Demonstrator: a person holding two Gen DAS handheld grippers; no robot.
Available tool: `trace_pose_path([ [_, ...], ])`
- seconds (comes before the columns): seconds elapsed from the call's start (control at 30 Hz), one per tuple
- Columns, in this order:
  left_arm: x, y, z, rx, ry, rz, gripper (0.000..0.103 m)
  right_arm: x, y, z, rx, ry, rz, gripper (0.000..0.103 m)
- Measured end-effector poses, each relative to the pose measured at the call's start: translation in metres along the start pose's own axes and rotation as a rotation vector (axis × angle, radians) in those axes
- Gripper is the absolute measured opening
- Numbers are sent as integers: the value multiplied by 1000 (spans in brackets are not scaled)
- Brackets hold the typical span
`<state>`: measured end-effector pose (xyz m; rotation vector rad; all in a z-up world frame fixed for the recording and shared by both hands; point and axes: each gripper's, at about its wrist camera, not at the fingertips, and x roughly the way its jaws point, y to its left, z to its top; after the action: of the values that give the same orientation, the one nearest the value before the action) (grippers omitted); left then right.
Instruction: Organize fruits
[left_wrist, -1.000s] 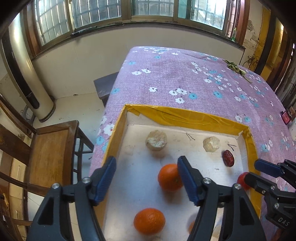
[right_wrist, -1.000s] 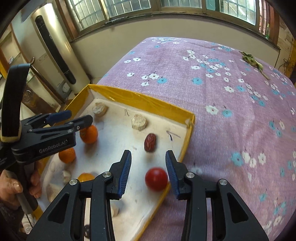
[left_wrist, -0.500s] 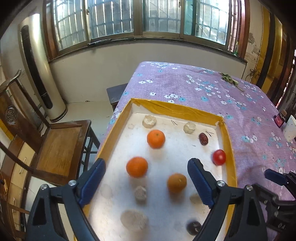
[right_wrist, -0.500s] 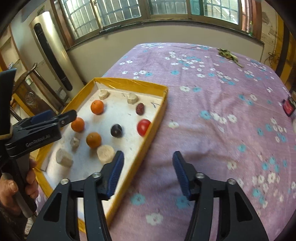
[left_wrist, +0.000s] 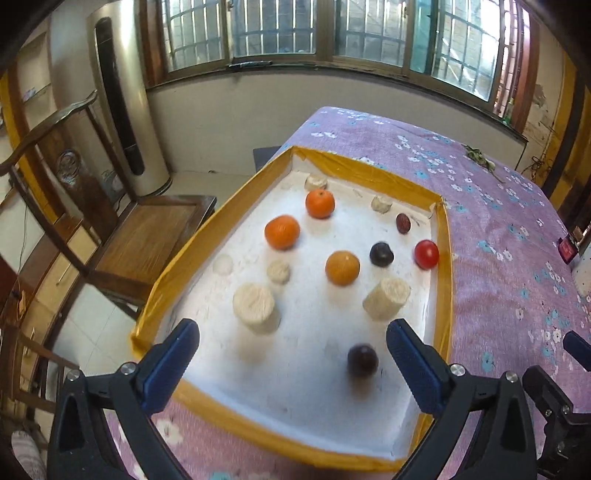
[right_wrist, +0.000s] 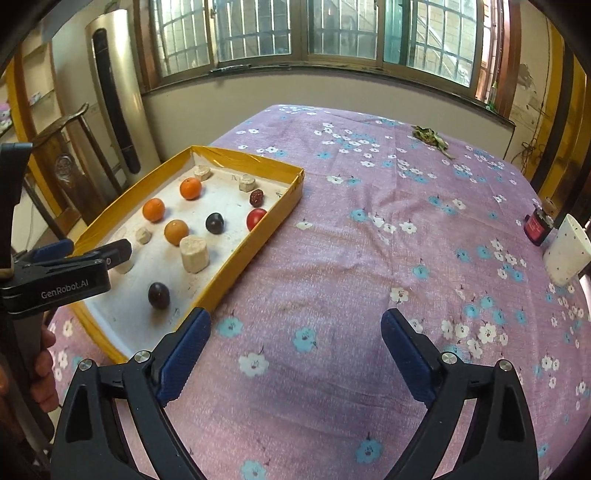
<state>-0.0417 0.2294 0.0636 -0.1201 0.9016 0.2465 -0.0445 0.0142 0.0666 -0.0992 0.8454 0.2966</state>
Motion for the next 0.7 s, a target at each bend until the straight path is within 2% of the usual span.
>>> trace_pose_path([
  [0.2, -1, 5, -18, 6, 69, -4, 103, -8, 3, -13, -11, -2, -13, 94],
  [0.27, 0, 10, -20, -6, 80, -45, 103, -12, 4, -16, -5, -10, -26, 94],
  [0.33, 0, 15, -22, -24, 87, -88, 103, -15, 3, -17, 18, -15, -50, 94],
  [0.43, -5, 23, -26, -39, 62, -94, 103, -16, 4, -21, 55, -17, -55, 94],
  [0.53, -7, 28, -27, -41, 42, -49, 102, -16, 11, -26, 51, -5, -79, 95],
  [0.63, 0, 26, -24, -12, 86, 27, 102, -17, 17, -29, 61, -1, -93, 95],
  [0.7, 1, 23, -24, 34, 96, 41, 102, -20, 22, -30, 57, -7, -99, 95],
])
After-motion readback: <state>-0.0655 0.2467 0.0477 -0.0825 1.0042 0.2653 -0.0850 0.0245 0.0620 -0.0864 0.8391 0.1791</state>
